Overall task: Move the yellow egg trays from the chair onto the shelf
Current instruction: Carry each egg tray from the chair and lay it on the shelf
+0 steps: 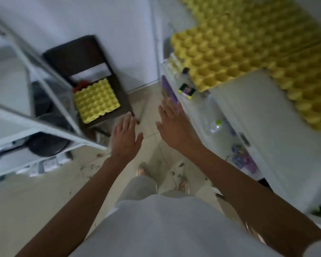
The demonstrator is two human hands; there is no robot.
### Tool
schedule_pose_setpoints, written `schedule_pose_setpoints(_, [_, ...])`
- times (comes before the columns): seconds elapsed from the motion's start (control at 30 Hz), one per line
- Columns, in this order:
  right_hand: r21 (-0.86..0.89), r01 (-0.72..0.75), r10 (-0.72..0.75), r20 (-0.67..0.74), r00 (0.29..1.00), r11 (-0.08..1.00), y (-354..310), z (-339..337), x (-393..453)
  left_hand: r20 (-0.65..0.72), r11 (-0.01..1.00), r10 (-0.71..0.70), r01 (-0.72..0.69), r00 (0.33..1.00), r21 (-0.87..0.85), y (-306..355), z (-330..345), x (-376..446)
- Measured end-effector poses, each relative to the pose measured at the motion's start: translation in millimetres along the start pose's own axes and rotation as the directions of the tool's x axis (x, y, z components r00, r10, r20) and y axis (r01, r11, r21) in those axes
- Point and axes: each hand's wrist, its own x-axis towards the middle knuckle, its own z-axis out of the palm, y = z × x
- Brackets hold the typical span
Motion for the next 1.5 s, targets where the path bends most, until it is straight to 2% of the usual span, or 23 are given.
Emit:
schedule_pose_setpoints(0.13, [-0.020, 0.135, -0.134, 0.059, 0.989, 0.991, -78, 21, 4, 0.019, 0.988, -0.152, 0.152, 0.988, -0.011, -74, -3, -47])
schedule_pose_setpoints(0.3, [-0.024, 0.188, -0.181, 0.167, 0.969, 0.982, -155, 49, 13, 0.040, 0.965, -0.256, 0.257, 0.966, -0.050, -163, -7, -100])
schedule_pose_setpoints(0.4, [-0.029, 0.209, -0.200, 0.184, 0.962, 0.977, -189, 72, 19, 0.012, 0.959, -0.277, 0.277, 0.961, -0.064, -205, -3, -122])
schedule_pose_setpoints(0.6, [-0.047, 0.184, -0.166, 0.262, 0.951, 0.982, -229, 95, 33, 0.097, 0.949, -0.260, 0.273, 0.961, -0.157, -245, 12, -127])
schedule_pose_setpoints(0.77, [-0.073, 0.192, -0.164, 0.291, 0.943, 0.979, -226, 107, 84, 0.111, 0.939, -0.242, 0.262, 0.964, -0.223, -268, 17, -75])
schedule_pose_setpoints(1.0, [-0.041, 0.174, -0.145, 0.384, 0.912, 0.984, -204, 146, 241, 0.191, 0.909, -0.288, 0.331, 0.938, -0.252, -310, 28, 56])
schedule_pose_setpoints(1.07, [0.000, 0.134, -0.121, 0.432, 0.894, 0.991, -199, 159, 286, 0.261, 0.900, -0.311, 0.372, 0.914, -0.229, -319, 30, 90])
schedule_pose_setpoints(1.2, [0.144, -0.108, 0.017, 0.521, 0.854, 0.984, -193, 171, 350, 0.469, 0.869, -0.319, 0.452, 0.823, -0.202, -337, 34, 153])
schedule_pose_setpoints(1.27, [0.114, -0.103, 0.026, 0.535, 0.845, 0.988, -189, 184, 377, 0.510, 0.867, -0.331, 0.469, 0.794, -0.168, -355, 45, 189])
schedule_pose_setpoints(1.33, [0.127, -0.130, 0.034, 0.571, 0.820, 0.983, -185, 197, 401, 0.527, 0.801, -0.402, 0.566, 0.749, -0.195, -370, 58, 219])
schedule_pose_setpoints(1.4, [0.128, -0.165, 0.050, 0.626, 0.779, 0.978, -181, 214, 423, 0.553, 0.688, -0.475, 0.680, 0.685, -0.253, -381, 65, 247])
schedule_pose_setpoints(1.5, [0.142, -0.255, 0.106, 0.645, 0.757, 0.956, -172, 250, 474, 0.560, 0.569, -0.530, 0.757, 0.637, -0.322, -409, 86, 307])
